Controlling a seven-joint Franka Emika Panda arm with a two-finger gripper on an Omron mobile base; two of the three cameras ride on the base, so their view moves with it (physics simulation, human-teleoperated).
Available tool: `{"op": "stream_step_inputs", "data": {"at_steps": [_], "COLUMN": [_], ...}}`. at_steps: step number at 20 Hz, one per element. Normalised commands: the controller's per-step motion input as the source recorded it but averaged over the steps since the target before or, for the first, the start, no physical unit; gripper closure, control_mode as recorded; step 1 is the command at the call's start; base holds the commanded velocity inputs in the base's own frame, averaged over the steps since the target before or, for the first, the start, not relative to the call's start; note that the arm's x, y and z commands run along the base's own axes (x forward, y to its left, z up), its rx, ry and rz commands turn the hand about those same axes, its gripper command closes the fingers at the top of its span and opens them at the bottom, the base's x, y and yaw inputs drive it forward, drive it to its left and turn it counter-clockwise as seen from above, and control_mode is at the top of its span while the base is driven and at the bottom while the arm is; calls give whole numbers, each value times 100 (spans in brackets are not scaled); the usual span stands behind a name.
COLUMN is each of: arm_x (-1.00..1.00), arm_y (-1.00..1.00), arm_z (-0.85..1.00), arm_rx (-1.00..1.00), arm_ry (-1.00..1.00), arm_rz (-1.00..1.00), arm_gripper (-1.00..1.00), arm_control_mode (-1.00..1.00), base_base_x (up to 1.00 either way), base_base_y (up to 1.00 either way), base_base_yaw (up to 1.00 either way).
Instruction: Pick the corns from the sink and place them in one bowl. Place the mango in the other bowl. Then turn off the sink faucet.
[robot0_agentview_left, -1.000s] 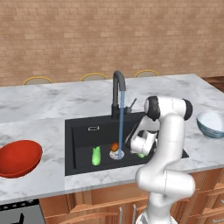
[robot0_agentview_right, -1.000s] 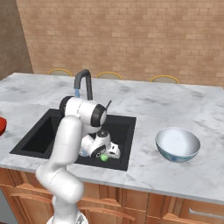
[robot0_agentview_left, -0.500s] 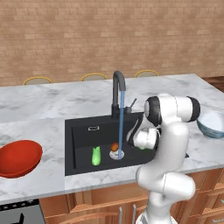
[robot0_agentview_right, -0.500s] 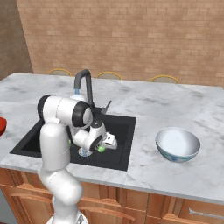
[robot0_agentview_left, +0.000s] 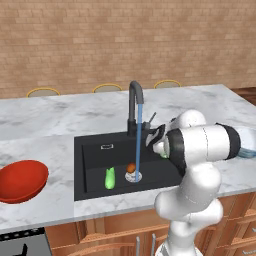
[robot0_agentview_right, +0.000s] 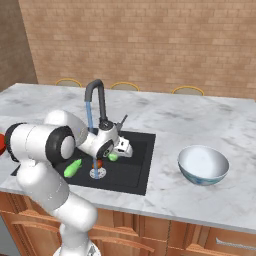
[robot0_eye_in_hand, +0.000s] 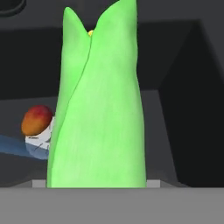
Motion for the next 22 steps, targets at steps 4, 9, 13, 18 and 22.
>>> {"op": "stream_step_inputs", "data": {"at_steps": [4,9,13,18,22], "arm_x": [-31,-35,-34,-33,-32], "arm_y": [-5,-1,-1,-8,-26], "arm_z": [84,96,86,49,36], "arm_rx": [0,0,0,0,0], "arm_ry": [0,2,4,1,0], "arm_rz": [0,0,0,-7,-19], "arm_gripper": [100,100,100,100,100], "arm_control_mode": [-100,-100,-100,-100,-100], "base_base_x": [0,0,0,0,0], "base_base_y": [0,0,0,0,0], "base_base_yaw": [0,0,0,0,0]}}
